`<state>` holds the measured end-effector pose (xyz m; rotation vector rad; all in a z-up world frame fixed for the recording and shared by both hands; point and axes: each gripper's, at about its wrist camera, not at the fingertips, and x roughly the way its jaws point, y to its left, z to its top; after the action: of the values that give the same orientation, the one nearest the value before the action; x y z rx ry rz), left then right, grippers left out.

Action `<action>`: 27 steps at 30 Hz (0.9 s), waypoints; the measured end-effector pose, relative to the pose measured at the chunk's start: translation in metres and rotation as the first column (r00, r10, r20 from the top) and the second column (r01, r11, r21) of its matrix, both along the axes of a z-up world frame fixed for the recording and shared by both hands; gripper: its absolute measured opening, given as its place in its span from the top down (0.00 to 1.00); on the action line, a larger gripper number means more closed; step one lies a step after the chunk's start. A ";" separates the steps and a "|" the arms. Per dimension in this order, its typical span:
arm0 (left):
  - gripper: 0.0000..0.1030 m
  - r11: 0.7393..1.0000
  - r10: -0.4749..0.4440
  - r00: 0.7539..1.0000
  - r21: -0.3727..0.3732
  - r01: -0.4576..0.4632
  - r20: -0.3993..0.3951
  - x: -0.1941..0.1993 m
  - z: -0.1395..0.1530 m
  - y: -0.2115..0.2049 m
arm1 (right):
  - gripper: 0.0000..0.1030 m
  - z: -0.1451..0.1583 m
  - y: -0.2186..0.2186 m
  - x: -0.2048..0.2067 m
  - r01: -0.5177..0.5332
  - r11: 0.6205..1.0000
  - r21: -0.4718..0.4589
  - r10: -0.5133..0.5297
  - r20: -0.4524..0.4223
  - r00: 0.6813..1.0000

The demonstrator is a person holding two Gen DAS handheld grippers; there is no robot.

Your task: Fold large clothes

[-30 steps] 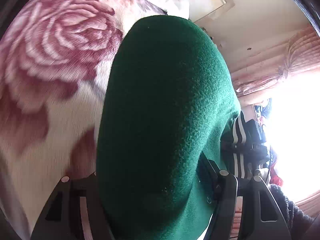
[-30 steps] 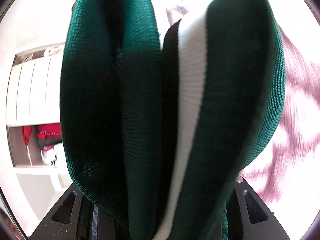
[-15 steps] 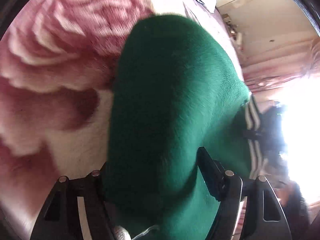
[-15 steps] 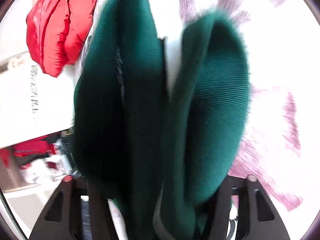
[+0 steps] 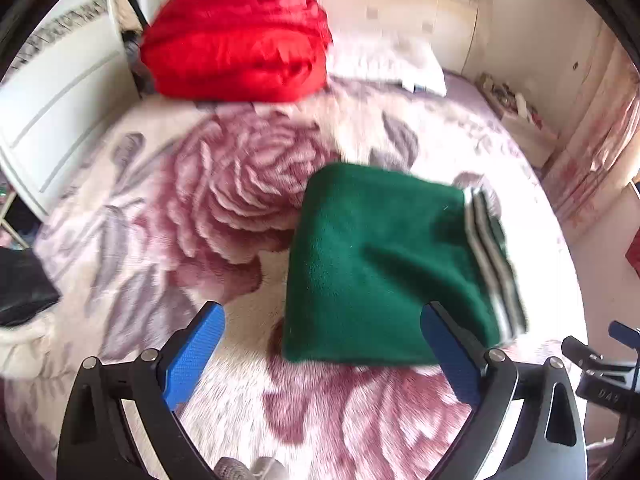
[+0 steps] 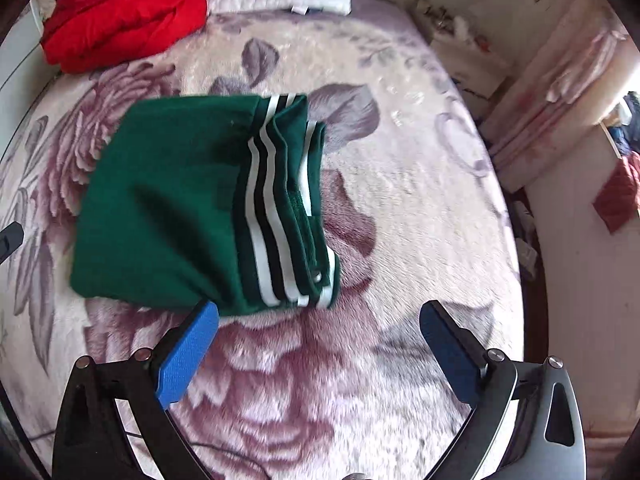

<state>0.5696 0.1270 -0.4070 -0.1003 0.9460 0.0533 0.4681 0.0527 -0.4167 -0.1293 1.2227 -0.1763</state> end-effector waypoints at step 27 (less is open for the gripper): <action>0.02 0.995 -0.096 0.967 0.045 0.088 0.234 -0.273 0.296 -0.066 | 0.00 0.484 -0.032 -0.337 0.035 0.999 -0.021 -0.024 0.393 0.919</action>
<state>0.2963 0.0613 -0.1112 -0.0302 0.7103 -0.0278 0.1315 0.0209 0.0673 -0.0931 0.8205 -0.2336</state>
